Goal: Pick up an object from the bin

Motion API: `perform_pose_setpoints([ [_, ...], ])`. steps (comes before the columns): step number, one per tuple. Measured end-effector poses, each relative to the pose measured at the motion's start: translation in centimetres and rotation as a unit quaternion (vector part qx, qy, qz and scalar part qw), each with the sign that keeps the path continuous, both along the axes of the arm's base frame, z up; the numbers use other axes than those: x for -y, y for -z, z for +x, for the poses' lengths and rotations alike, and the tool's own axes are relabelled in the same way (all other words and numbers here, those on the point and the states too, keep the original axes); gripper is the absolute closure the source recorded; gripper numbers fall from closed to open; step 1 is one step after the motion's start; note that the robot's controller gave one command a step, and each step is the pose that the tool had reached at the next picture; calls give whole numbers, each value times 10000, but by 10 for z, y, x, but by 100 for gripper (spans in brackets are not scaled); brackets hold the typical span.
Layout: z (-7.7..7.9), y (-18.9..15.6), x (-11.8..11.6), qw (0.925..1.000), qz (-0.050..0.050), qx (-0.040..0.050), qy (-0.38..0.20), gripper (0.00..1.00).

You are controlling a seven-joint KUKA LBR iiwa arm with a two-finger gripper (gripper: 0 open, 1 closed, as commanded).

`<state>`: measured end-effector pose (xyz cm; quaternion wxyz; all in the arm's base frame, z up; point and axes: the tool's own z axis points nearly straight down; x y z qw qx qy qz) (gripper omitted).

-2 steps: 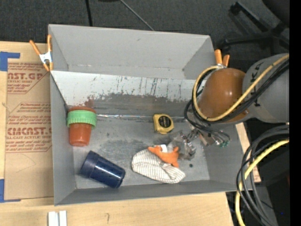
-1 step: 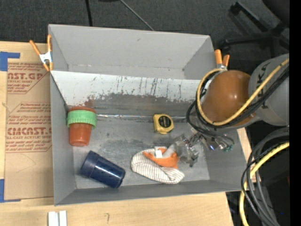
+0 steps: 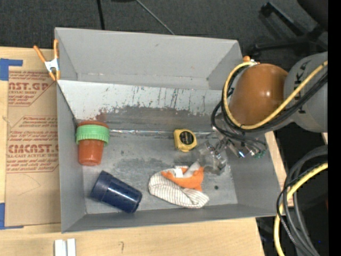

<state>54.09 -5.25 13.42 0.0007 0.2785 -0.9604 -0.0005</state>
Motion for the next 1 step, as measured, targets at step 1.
perform_pose_setpoints([
  [1, -3, -9, -9, 9998, 8, 15, -179, 0],
])
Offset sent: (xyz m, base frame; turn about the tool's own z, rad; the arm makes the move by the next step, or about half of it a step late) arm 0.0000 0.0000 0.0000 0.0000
